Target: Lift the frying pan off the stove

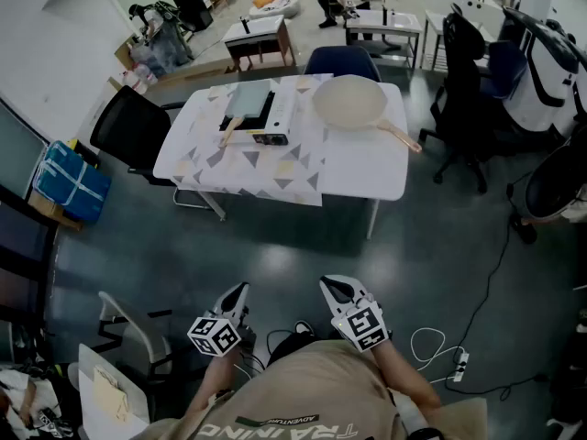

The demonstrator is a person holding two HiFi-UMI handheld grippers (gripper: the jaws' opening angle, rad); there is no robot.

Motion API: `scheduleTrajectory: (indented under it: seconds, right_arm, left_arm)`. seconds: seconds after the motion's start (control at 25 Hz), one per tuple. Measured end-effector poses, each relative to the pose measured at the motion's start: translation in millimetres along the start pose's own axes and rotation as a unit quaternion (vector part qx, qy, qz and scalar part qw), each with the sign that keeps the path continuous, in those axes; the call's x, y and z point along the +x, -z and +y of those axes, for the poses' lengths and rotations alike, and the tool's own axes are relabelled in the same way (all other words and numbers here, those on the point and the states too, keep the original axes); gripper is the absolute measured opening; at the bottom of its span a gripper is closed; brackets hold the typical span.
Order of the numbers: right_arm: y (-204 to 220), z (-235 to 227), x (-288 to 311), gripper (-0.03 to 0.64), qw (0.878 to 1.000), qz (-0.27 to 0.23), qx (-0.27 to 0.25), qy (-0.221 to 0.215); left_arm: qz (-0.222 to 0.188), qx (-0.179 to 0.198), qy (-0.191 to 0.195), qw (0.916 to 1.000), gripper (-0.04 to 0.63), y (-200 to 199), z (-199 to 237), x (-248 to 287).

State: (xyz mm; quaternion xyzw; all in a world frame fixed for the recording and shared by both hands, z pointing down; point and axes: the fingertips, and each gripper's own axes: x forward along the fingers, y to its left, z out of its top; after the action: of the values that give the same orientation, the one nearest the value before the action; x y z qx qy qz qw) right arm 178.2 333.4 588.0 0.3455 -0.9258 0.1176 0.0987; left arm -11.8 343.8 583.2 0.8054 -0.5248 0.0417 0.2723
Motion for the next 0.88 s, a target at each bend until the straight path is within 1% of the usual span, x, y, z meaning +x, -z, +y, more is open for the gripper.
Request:
scheduleTrajectory:
  seconds: [0.12,0.28,0.44,0.6,0.76,0.88]
  right_arm:
    - [5.1,-9.3,1.0,-0.003,1.0,0.009,-0.006,-0.014]
    - [1.7,-17.2,9.6,-0.003,1.0,0.007,-0.013,-0.027]
    - [-10.9,-21.6,22.1,-0.003,0.999,-0.008,-0.029,-0.045]
    - [-2.5,-23.4,38.2,-0.005,0.997,0.012,-0.038,-0.067]
    - [1.6,-14.1,65.8,-0.003,0.994,0.031,-0.039,-0.101]
    - [0.8,-10.7,92.6,-0.003,0.991,0.042,-0.047,-0.12]
  left_arm:
    - [-0.004,-0.007,-0.004,1.0,0.0,4.7,-5.0,8.2]
    - [-0.007,-0.031,-0.003,0.9995,0.002,6.9,-7.4,16.5]
    - [0.001,-0.025,-0.005,0.9997,0.002,2.8,-6.9,26.8]
    - [-0.008,-0.027,-0.012,0.9995,0.0,-9.5,-6.8,35.6]
    - [-0.007,-0.034,-0.024,0.9991,0.001,-15.5,7.7,36.4]
    - [0.0,-0.048,-0.025,0.9985,0.001,-11.6,27.9,38.2]
